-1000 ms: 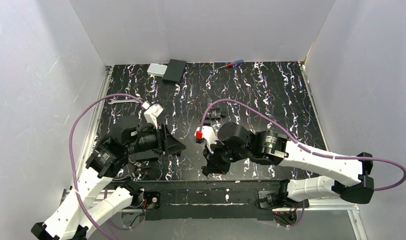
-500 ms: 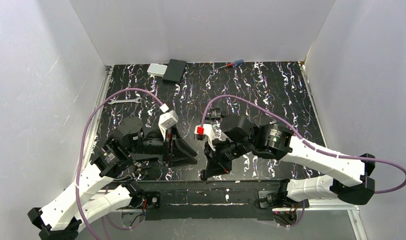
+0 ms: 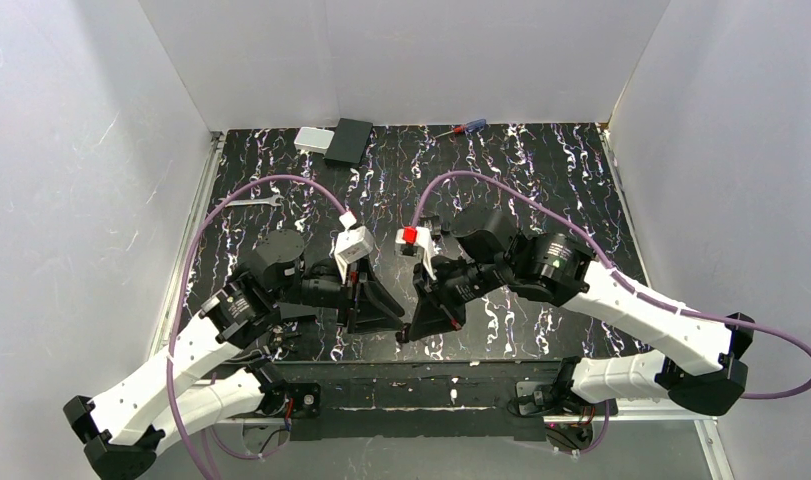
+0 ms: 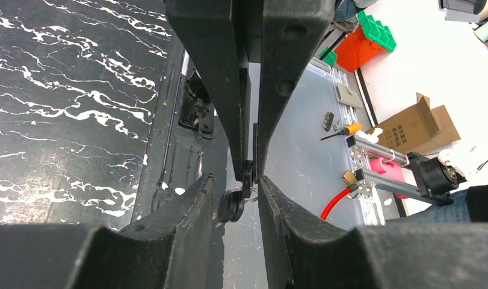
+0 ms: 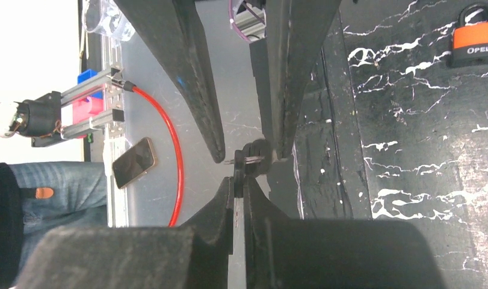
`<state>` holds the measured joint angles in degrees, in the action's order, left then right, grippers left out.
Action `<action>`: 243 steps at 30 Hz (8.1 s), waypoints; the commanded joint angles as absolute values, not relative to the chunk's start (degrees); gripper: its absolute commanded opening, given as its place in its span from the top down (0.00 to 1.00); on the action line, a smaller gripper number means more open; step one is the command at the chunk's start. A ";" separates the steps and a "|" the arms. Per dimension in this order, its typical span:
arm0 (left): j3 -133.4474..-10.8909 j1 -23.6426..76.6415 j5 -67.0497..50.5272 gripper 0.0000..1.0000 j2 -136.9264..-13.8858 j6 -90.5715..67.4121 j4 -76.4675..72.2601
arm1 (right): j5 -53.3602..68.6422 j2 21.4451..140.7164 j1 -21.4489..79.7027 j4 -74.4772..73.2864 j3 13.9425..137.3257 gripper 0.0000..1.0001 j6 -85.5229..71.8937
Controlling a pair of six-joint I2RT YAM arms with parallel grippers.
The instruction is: Unlock with the key
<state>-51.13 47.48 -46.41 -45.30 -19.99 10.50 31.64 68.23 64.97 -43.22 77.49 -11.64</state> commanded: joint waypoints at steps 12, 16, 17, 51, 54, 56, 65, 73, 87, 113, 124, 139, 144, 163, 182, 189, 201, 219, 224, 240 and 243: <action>-50.47 48.03 -48.14 0.94 -47.46 -16.27 9.49 | 36.47 69.28 62.19 -42.01 81.62 0.99 -9.69; -50.85 48.08 -48.86 1.00 -48.26 -15.95 9.41 | 36.34 69.56 61.90 -41.73 81.49 0.99 -9.89; -50.88 48.08 -48.87 1.00 -48.30 -16.06 9.40 | 36.07 69.53 61.81 -41.69 81.48 0.99 -9.92; -47.31 48.10 -33.47 1.00 -38.78 -23.30 2.90 | 30.25 65.74 60.82 -36.06 76.42 0.91 -12.80; -47.35 48.08 -33.47 1.00 -38.67 -23.25 3.62 | 29.62 64.95 60.82 -35.24 76.24 0.99 -12.53; -47.28 48.08 -33.67 1.00 -38.67 -23.30 3.84 | 30.37 64.55 60.82 -34.58 76.12 0.99 -12.35; -47.61 48.08 -35.43 0.63 -37.94 -22.09 4.87 | 34.46 65.03 60.82 -35.21 76.49 0.99 -12.05; -47.99 48.12 -37.60 0.61 -39.64 -23.51 2.25 | 35.04 65.14 60.82 -36.96 76.96 0.99 -11.83; -46.58 48.08 -40.36 0.57 -40.75 -27.93 -2.25 | 33.49 66.04 60.82 -39.64 78.07 0.99 -10.78; -45.02 48.13 -43.61 1.00 -42.96 -27.11 1.70 | 31.67 66.62 60.82 -38.29 77.82 0.99 -9.93; -44.49 48.08 -30.77 1.00 -37.52 -27.11 5.53 | 18.74 65.18 60.82 -38.40 76.87 0.28 -10.92; -48.19 48.08 2.14 1.00 -24.42 -29.52 31.06 | 2.24 76.28 60.47 -25.68 67.96 0.02 -8.84; -51.08 48.08 8.88 1.00 -21.61 -32.13 40.59 | 4.25 87.55 60.47 -26.42 75.69 0.02 -4.71; -55.03 48.08 5.23 1.00 -17.85 -35.66 51.67 | 6.26 117.42 65.51 -34.54 99.91 0.02 6.94; -57.35 48.16 1.18 1.00 -21.02 -35.39 53.94 | 3.07 127.55 65.76 -34.08 105.62 0.13 9.24; -57.63 48.08 0.53 1.00 -21.95 -35.40 54.01 | 9.71 129.76 64.38 -33.28 107.85 0.23 7.39; -58.01 48.08 0.62 1.00 -23.71 -34.73 52.90 | 10.63 128.66 63.09 -33.66 104.85 0.20 7.90; -57.05 48.08 0.00 1.00 -24.26 -35.11 51.56 | 9.20 128.68 65.66 -34.39 101.80 0.24 13.18; -57.56 48.12 0.00 1.00 -23.99 -35.88 51.80 | 6.00 129.71 66.82 -34.79 101.51 0.26 14.35; -59.35 48.13 0.74 1.00 -23.11 -37.15 53.27 | -8.56 129.06 68.38 -36.20 104.79 0.86 12.23; -59.64 48.14 1.67 1.00 -22.72 -37.04 53.29 | -12.02 128.23 67.20 -38.50 108.64 0.99 5.79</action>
